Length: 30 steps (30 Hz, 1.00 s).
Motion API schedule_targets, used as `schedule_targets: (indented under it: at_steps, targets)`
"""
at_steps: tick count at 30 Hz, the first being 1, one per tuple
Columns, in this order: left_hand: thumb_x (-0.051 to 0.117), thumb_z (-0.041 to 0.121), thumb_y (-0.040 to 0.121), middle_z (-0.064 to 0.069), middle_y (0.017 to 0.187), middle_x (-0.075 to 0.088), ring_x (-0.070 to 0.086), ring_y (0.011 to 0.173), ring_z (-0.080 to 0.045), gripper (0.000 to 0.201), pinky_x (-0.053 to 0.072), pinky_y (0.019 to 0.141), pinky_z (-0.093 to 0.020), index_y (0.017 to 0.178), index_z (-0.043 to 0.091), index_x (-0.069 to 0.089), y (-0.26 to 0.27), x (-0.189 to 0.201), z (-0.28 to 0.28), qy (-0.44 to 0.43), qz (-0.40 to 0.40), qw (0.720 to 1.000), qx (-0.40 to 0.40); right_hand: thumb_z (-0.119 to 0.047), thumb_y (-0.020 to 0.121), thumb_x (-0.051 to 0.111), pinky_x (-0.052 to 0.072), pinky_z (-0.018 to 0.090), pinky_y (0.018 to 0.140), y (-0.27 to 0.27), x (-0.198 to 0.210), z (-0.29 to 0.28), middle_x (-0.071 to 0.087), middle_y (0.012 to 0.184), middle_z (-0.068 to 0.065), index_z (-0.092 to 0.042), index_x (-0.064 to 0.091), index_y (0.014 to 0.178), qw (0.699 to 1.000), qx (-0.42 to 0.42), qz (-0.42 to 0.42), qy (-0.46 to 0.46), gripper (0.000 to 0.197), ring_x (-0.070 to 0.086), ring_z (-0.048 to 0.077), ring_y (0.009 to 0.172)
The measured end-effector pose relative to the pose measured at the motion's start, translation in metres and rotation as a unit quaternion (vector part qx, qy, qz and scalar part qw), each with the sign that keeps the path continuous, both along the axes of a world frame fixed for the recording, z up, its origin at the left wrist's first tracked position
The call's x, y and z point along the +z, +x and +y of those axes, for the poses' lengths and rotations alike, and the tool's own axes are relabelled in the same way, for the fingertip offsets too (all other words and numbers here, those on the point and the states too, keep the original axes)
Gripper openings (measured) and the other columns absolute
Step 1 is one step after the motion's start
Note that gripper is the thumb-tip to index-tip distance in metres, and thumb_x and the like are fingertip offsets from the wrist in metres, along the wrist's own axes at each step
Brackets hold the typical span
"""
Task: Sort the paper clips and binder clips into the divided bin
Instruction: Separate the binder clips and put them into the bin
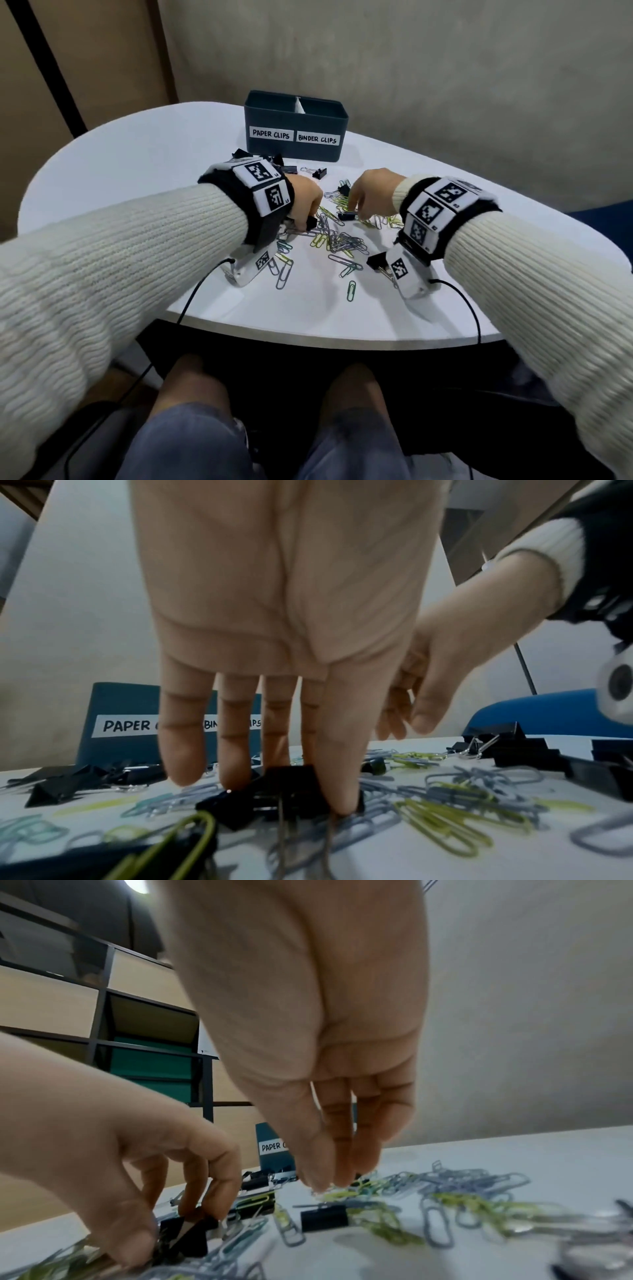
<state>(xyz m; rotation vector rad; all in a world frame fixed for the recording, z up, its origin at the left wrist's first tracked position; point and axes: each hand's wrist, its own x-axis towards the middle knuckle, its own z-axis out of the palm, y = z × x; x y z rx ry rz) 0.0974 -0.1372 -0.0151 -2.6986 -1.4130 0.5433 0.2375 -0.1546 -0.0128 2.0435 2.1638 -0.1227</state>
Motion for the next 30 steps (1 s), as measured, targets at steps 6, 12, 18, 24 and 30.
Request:
schedule_targets:
  at_steps: [6, 12, 18, 24, 30]
  targets:
    - [0.07, 0.029, 0.081, -0.006, 0.115, 0.065, 0.049, 0.088, -0.016, 0.045, 0.035, 0.052, -0.021, 0.121, 0.009, 0.063, -0.001, -0.005, 0.002, -0.013, -0.006, 1.0, 0.008, -0.017, 0.084, 0.068, 0.045, 0.014, 0.057, -0.018, -0.011, 0.018, 0.066, 0.084, -0.001, -0.012, 0.062, 0.117, 0.999, -0.003, 0.002, -0.046, 0.035, 0.052, 0.009, 0.063]
    - [0.064, 0.023, 0.087, -0.01, 0.124, 0.062, 0.057, 0.109, -0.025, 0.042, 0.043, 0.078, -0.028, 0.126, 0.008, 0.058, -0.003, -0.004, 0.003, 0.007, -0.064, 0.998, -0.01, -0.02, 0.083, 0.07, 0.043, 0.018, 0.057, -0.021, -0.014, 0.027, 0.053, 0.061, -0.003, -0.004, 0.067, 0.106, 0.999, -0.036, 0.014, -0.034, 0.029, 0.056, 0.017, 0.072]
    - [0.051, 0.014, 0.091, -0.016, 0.116, 0.061, 0.047, 0.089, -0.023, 0.035, 0.038, 0.066, -0.028, 0.122, 0.0, 0.058, -0.01, -0.001, 0.004, 0.028, -0.154, 0.987, 0.025, -0.01, 0.079, 0.071, 0.056, 0.034, 0.084, -0.017, -0.011, 0.028, 0.07, 0.107, 0.011, -0.004, 0.066, 0.107, 0.998, -0.056, 0.036, -0.023, 0.03, 0.066, 0.024, 0.086]
    - [0.054, 0.02, 0.09, -0.013, 0.104, 0.059, 0.047, 0.086, -0.022, 0.032, 0.033, 0.052, -0.024, 0.115, 0.0, 0.061, -0.018, -0.002, 0.004, 0.021, -0.179, 0.983, 0.042, -0.001, 0.082, 0.067, 0.051, 0.037, 0.095, -0.021, -0.01, 0.023, 0.066, 0.114, 0.012, -0.009, 0.06, 0.124, 0.995, -0.059, 0.059, -0.051, 0.043, 0.062, 0.028, 0.111]
    - [0.056, 0.021, 0.088, -0.008, 0.095, 0.049, 0.044, 0.083, -0.022, 0.012, 0.029, 0.05, -0.021, 0.095, 0.013, 0.051, -0.021, -0.005, 0.002, 0.016, -0.184, 0.982, 0.038, -0.006, 0.08, 0.07, 0.054, 0.036, 0.091, -0.022, -0.009, 0.018, 0.066, 0.1, 0.012, -0.002, 0.062, 0.116, 0.995, -0.058, 0.072, -0.034, 0.036, 0.065, 0.029, 0.108]
